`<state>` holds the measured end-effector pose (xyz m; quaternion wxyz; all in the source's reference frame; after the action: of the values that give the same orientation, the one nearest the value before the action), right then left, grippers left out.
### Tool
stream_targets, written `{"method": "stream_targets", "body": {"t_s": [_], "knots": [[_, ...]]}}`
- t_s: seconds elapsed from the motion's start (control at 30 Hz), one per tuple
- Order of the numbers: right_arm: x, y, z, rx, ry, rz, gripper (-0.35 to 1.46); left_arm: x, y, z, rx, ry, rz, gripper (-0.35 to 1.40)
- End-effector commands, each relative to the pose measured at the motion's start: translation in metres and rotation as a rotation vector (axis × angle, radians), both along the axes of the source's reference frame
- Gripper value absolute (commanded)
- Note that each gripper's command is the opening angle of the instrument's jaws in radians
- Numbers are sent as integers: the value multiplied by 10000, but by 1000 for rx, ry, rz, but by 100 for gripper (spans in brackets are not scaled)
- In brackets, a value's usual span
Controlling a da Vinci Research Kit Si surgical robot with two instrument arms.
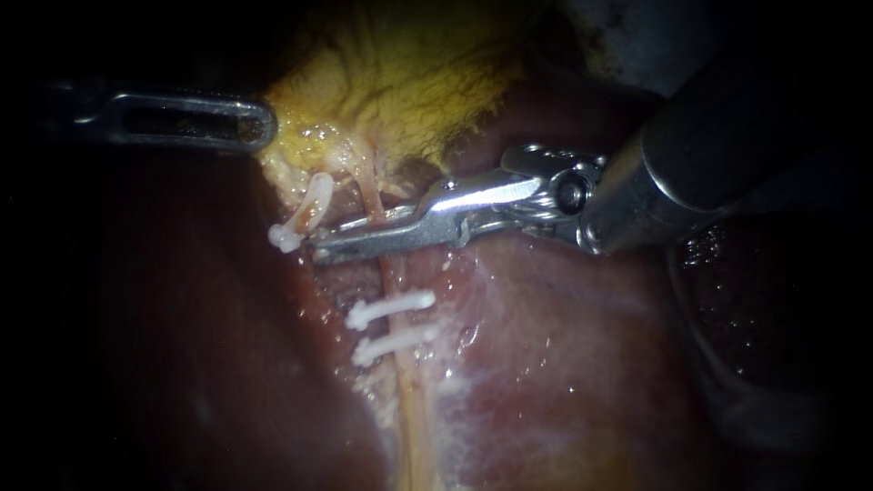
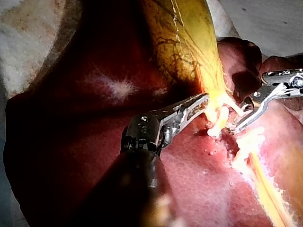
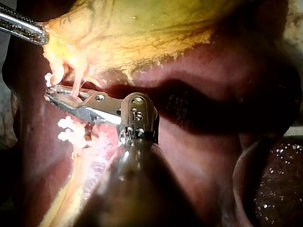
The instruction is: Going back third clip right tube
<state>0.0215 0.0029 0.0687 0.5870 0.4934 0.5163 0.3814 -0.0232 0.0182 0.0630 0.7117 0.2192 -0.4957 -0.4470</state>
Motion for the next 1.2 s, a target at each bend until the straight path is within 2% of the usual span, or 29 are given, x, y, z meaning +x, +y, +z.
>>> {"method": "stream_targets", "body": {"t_s": [0.03, 0.07, 0.1, 0.17, 0.23, 0.3, 0.33, 0.4, 0.47, 0.73, 1.03, 1.2], "knots": [[0, 0, 0, 0, 1, -3, -35, 0, 0, 0, 0, 0, 0, -35], [0, 0, 1, -16, 12, -16, -35, 0, 0, 0, 0, 0, 0, -35], [1, -1, 1, -75, 23, -26, -34, 0, 0, 0, 0, 0, 0, -35], [3, -2, 3, -189, 29, -45, 7, 0, 0, 0, 0, 0, 0, -35], [5, -2, 3, -241, 1, -74, 30, 0, 0, 0, 0, 0, 0, -35], [5, -2, 3, -326, -30, -96, 43, 0, 0, 0, 0, 0, 1, -35], [5, -3, 2, -365, -42, -96, 46, 1, 0, 1, 0, 0, 1, -35], [1, -5, 0, -463, -71, -95, 51, 1, 0, 1, 0, 0, 1, -35], [-4, -9, -4, -541, -87, -81, 53, 2, 0, 1, 0, -1, 1, -35], [-43, -26, -33, -807, -171, 3, 60, 5, 1, 4, -1, 1, 0, -35], [-111, -28, -86, -923, -190, 5, 60, 7, 0, 3, -1, 0, 1, -35], [-136, -31, -100, -936, -174, -8, 60, 7, 0, 3, -1, 0, 1, -35]]}}
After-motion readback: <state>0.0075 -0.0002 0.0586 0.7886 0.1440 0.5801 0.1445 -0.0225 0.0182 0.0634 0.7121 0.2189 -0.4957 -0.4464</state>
